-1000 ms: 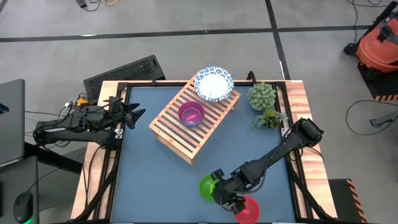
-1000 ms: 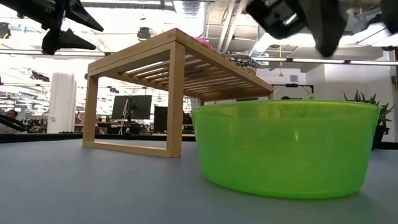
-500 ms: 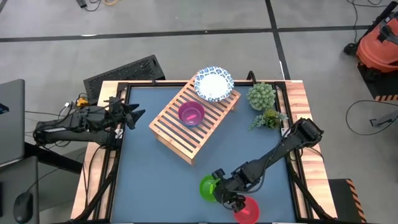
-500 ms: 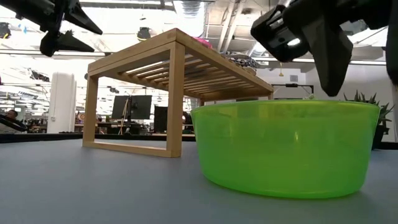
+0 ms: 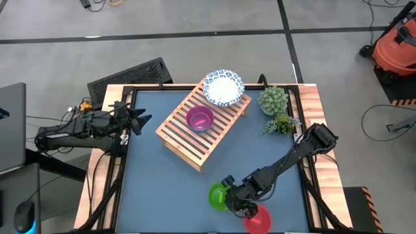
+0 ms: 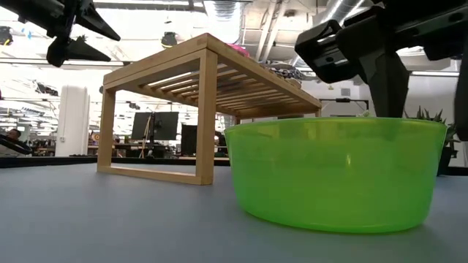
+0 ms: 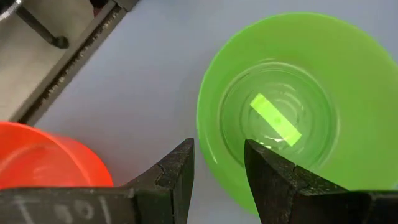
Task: Place and stack bowls onto a shelf
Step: Stack the green bowl on top of the pink bowl on the shelf
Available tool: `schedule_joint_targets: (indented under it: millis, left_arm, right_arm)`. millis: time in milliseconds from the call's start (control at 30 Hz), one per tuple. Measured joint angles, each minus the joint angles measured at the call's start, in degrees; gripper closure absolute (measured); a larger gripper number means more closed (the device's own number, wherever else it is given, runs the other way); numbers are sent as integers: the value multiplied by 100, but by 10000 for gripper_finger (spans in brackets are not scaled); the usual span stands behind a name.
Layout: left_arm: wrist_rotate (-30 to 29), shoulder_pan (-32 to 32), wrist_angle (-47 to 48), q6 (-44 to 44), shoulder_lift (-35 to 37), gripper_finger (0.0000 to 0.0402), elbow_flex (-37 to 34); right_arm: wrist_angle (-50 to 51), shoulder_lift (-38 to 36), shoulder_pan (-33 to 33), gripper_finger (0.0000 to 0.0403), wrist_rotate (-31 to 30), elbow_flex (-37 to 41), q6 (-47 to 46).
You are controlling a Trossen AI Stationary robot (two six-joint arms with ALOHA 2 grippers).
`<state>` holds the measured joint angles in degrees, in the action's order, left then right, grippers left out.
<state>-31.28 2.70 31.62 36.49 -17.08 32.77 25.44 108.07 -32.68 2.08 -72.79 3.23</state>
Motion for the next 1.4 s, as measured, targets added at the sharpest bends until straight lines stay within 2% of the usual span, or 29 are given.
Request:
schedule_joint_targets:
  millis: [433, 633, 767, 900, 1067, 1267, 1400]
  left_arm:
    - [-8, 0, 32, -2, 0, 120, 0]
    - [-18, 0, 116, 0, 0, 120, 0]
    - [-33, 0, 109, -2, 0, 120, -2]
    - [-59, 2, 107, -2, 0, 120, -2]
    - [-83, 2, 104, -2, 0, 120, -2]
    - [-86, 2, 105, 25, -2, 120, -2]
    - [-84, 2, 105, 72, -1, 120, -2]
  right_arm:
    - [116, 21, 135, 237, -67, -2, 331]
    - [243, 412, 135, 239, -93, -81, 246]
    - [670, 472, 128, 262, -365, -255, 236]
    - [719, 441, 143, 314, -483, -455, 229]
    - [1222, 431, 218, 381, -507, -1002, 114]
    - [2193, 423, 352, 381, -453, -1778, -415]
    - [3230, 307, 453, 381, 108, -2654, -418]
